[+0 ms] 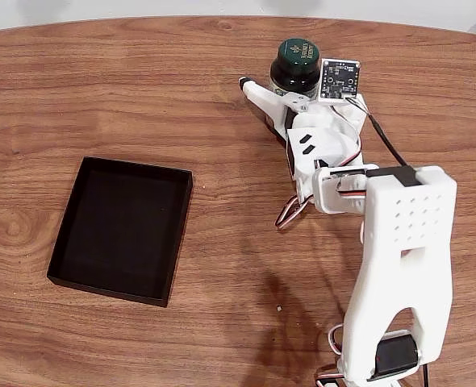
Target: Pick up the pill bottle and place it in the black box.
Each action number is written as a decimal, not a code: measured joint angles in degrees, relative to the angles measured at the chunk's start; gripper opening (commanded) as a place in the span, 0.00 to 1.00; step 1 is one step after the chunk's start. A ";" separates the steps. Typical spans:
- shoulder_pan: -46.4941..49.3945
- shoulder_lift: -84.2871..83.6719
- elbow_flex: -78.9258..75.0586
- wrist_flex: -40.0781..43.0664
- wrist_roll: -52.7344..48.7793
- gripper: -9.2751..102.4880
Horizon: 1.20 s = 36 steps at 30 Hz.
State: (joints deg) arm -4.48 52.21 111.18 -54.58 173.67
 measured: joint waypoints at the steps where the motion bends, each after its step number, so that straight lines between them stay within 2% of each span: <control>1: -0.09 -0.26 -0.35 0.00 0.00 0.40; 13: -0.70 -0.88 -1.32 0.00 0.35 0.25; 27: -1.49 0.09 1.14 -0.09 0.35 0.23; 36: -3.25 8.09 11.78 -1.58 0.18 0.23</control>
State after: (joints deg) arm -7.73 60.29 122.96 -56.16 173.85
